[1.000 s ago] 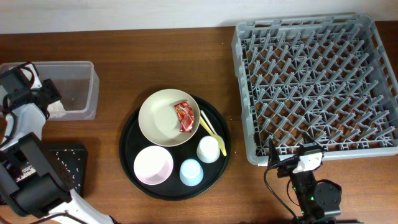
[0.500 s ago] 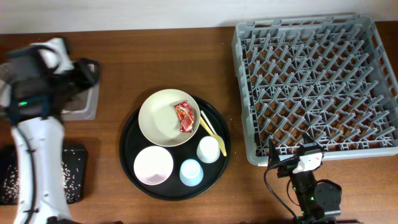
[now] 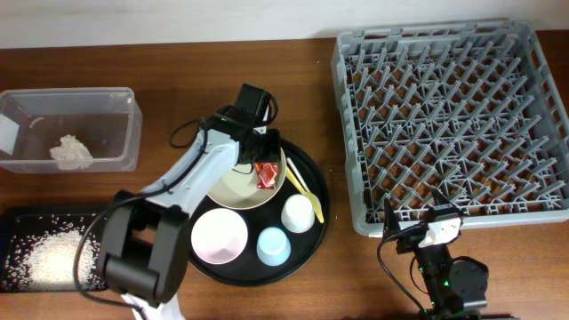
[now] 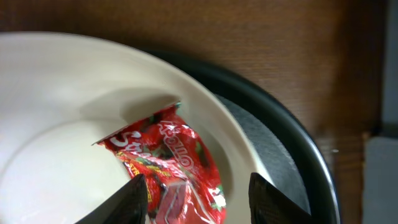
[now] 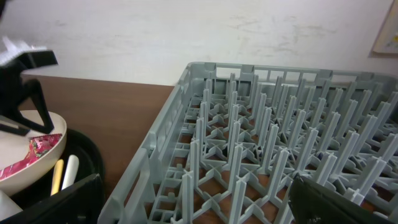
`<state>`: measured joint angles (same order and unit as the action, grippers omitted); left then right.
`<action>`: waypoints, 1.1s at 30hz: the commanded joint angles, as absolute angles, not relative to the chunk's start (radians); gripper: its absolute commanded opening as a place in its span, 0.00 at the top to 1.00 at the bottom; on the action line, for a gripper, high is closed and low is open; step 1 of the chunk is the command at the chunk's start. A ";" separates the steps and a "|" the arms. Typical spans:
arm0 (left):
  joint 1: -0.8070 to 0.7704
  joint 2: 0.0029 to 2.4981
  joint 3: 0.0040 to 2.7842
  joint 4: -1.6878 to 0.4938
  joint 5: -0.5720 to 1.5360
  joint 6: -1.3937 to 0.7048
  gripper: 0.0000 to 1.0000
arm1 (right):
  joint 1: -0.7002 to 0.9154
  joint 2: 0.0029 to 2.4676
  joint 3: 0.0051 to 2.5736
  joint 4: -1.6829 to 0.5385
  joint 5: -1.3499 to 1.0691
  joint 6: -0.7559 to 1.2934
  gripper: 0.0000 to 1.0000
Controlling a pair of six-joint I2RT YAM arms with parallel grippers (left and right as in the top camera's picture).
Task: Sort waste into correct bins and load items into the dishwasher rack
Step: 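Grasp the red candy wrapper on the cream plate with the left gripper, then carry the red wrapper to the clear bin and release it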
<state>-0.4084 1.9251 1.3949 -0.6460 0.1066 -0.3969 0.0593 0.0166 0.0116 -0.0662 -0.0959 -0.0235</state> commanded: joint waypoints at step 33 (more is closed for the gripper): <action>-0.122 1.586 1.473 -0.690 -0.130 -0.202 1.00 | 0.051 0.011 0.006 -0.068 -0.101 -0.019 0.02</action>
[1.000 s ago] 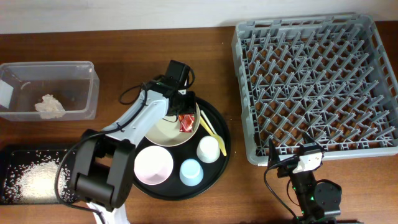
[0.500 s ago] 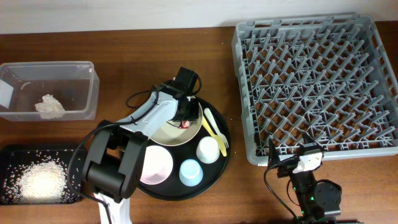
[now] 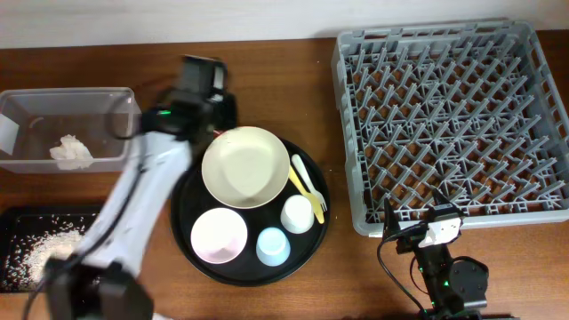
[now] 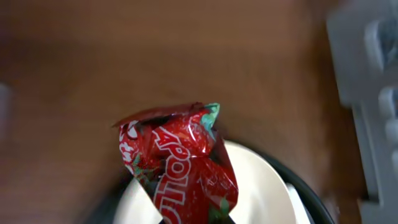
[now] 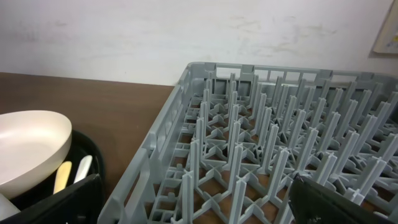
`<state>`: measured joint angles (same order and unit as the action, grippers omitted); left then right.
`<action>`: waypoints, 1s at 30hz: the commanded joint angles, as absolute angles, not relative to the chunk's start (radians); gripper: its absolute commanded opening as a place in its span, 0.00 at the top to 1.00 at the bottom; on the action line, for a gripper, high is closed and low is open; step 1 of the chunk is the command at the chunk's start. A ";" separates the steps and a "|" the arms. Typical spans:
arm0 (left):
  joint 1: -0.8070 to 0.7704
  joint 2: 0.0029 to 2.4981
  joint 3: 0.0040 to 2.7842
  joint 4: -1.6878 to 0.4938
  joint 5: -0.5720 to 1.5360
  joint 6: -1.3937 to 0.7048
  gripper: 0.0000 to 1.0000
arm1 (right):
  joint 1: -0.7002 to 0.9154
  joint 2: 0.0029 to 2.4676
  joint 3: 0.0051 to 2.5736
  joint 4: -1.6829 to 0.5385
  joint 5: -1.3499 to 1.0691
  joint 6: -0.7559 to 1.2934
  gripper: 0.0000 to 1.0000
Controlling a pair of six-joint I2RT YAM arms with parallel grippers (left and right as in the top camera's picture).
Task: Sort waste into correct bins and load items into the dishwasher rack
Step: 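Carry the red wrapper to the clear bin and release it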
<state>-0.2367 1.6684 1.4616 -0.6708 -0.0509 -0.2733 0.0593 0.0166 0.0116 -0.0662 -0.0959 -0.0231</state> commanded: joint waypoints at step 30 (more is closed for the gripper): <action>0.366 1.919 1.472 -0.472 -0.094 -0.140 0.91 | 0.051 0.011 0.006 -0.068 -0.101 -0.019 0.02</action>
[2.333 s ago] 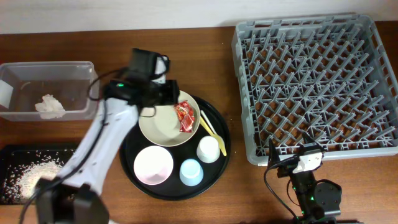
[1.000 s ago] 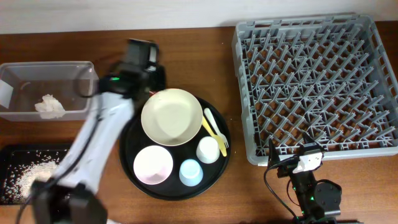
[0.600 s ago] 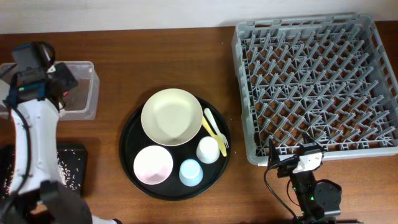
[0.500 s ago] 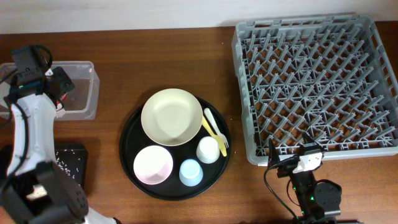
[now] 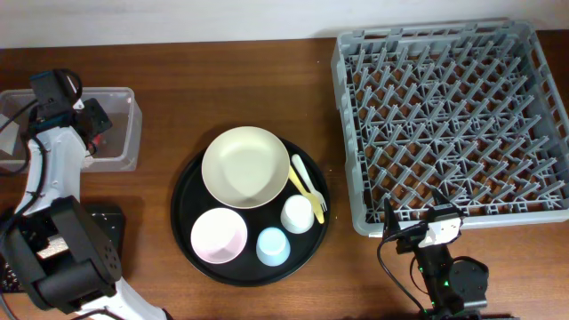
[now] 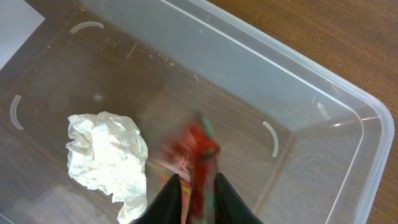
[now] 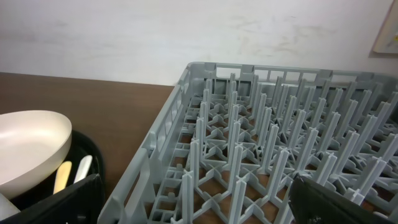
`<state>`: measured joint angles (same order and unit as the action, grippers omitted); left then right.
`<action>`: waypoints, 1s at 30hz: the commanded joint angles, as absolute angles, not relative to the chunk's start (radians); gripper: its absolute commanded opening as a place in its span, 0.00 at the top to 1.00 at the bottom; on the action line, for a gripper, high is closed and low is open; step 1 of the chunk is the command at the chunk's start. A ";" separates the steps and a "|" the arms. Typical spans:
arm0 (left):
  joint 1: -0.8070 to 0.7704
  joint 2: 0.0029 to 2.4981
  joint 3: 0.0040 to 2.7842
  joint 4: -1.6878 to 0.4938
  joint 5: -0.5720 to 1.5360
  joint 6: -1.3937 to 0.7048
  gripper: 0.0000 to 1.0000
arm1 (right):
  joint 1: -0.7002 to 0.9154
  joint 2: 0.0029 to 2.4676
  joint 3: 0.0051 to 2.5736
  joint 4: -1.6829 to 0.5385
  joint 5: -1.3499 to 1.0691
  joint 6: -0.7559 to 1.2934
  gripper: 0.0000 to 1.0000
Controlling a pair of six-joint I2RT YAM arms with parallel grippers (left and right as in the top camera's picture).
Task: Sort waste into correct bins and load items into the dishwasher rack
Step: 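Carry the red wrapper to the clear bin and release it, then move the right gripper from rest over the cream plate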
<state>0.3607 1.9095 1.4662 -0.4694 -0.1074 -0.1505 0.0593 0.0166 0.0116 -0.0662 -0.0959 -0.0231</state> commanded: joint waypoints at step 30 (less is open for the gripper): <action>0.352 1.572 1.549 -0.806 0.109 -0.200 0.01 | 0.051 0.011 0.006 -0.068 -0.101 -0.019 0.02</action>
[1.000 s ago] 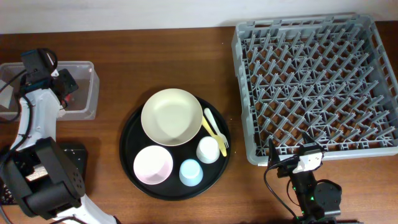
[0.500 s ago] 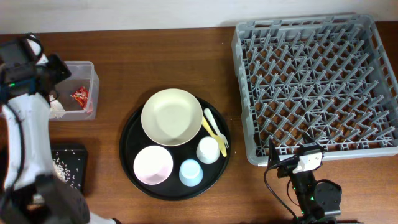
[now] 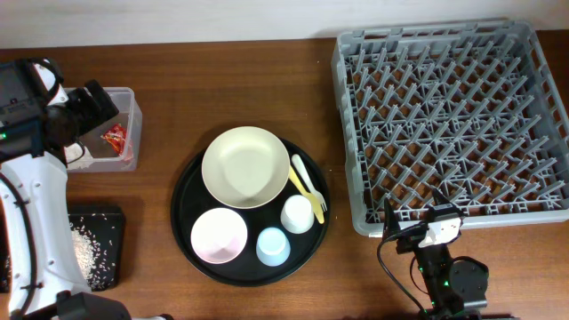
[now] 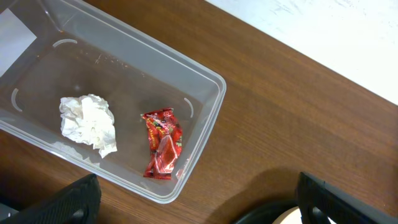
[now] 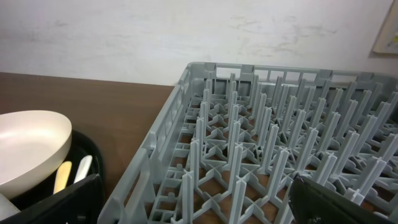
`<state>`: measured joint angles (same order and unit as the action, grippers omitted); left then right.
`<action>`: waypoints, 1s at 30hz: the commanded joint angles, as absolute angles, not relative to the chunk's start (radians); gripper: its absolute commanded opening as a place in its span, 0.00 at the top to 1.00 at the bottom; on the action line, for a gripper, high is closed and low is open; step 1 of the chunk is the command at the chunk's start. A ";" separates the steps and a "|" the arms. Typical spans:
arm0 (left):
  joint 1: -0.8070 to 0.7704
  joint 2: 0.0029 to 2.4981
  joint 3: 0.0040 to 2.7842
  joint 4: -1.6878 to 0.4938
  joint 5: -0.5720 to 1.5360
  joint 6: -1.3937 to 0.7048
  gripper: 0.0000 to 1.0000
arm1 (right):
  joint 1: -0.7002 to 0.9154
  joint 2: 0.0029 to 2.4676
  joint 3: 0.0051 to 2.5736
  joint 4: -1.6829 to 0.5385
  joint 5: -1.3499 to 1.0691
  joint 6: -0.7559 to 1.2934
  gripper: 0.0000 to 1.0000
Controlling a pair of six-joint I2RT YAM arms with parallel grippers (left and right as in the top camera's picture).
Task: Sort waste into correct bins and load items into the dishwasher rack
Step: 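Move the right gripper from rest over the cream plate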
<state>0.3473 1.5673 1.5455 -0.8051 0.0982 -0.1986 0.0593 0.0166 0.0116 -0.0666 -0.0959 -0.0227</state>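
The red snack wrapper (image 4: 161, 143) lies flat inside the clear plastic bin (image 4: 210, 106), to the right of a crumpled white tissue (image 4: 89, 121). My left gripper (image 4: 199, 211) is open, well above the bin's near right corner, with nothing between its fingers (image 4: 78, 199). From overhead the left gripper (image 3: 100, 111) covers part of the bin, and the wrapper (image 3: 114, 138) shows beside it. The grey dishwasher rack (image 3: 449, 116) stands at the right. My right gripper (image 5: 199, 214) is open at the rack's near left corner.
A round black tray (image 3: 187, 200) in the middle holds a cream plate (image 3: 246, 166), a pink bowl (image 3: 220, 236), a blue cup (image 3: 272, 246), a white cup (image 3: 298, 213) and a yellow fork with a white spoon (image 3: 307, 187). A black tray of rice (image 3: 89, 249) lies front left.
My left gripper was shut on the wrapper low inside the bin. Now it is open and higher, and the wrapper lies on the bin's floor.
At first my left gripper stood open around the wrapper in the cream plate. Then it held the wrapper clear of the plate, further left. Then it was down inside the clear bin with it. Now the wrapper lies released there. My right arm has not moved.
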 commanded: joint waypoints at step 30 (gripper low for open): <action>0.352 1.572 1.549 -0.806 0.109 -0.200 0.01 | 0.052 0.234 0.630 -0.472 -0.147 0.086 0.02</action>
<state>0.3473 1.5673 1.5455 -0.8059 0.0990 -0.1986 0.0593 0.1444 0.4911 -0.4263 -0.1371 0.0677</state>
